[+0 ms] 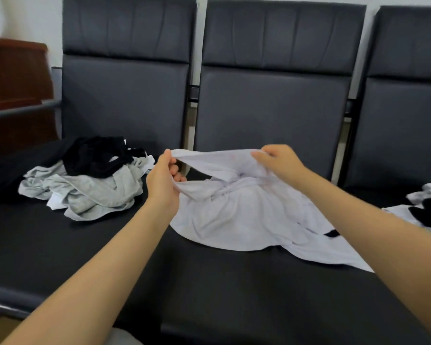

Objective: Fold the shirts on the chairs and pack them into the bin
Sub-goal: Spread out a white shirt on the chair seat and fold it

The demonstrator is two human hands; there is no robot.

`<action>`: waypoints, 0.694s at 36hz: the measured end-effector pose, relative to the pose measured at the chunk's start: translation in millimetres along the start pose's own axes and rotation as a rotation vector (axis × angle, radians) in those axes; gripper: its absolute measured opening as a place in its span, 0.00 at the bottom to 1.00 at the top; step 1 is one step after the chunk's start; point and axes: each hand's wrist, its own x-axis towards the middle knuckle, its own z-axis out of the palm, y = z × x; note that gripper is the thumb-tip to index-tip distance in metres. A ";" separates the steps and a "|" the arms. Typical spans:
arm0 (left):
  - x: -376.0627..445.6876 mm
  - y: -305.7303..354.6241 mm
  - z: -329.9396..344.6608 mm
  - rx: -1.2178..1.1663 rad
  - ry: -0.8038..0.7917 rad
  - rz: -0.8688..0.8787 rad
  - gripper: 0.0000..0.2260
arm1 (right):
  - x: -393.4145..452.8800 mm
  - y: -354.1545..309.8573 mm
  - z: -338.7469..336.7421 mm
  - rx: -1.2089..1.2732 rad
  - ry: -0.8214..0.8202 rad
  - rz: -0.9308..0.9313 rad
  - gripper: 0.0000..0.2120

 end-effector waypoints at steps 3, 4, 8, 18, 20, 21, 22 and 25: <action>1.5 8.5 -2.1 -0.099 -0.028 -0.006 0.14 | -1.6 -28.4 -21.1 0.271 0.071 -0.007 0.19; 0.3 10.2 -1.4 -0.114 -0.042 -0.005 0.14 | -1.3 -36.2 -28.5 0.334 0.083 -0.006 0.19; -13.4 15.3 2.4 -0.120 -0.111 0.002 0.14 | -7.8 -57.9 -56.8 0.388 0.052 -0.023 0.16; -51.7 32.8 2.7 -0.026 -0.230 0.049 0.15 | -63.2 -7.4 -83.5 -0.726 -0.062 -0.047 0.26; -58.7 34.2 2.9 0.000 -0.248 0.053 0.15 | -76.1 -0.1 -81.7 -0.679 -0.048 -0.046 0.24; -61.9 34.8 2.8 0.005 -0.253 0.052 0.15 | -82.0 1.5 -80.1 -0.673 -0.048 -0.062 0.23; -64.6 35.4 2.3 0.008 -0.255 0.051 0.15 | -87.3 2.4 -78.1 -0.682 -0.049 -0.092 0.21; -68.9 35.3 -1.4 0.028 -0.246 0.044 0.13 | -99.6 4.1 -68.6 -0.625 -0.004 -0.173 0.19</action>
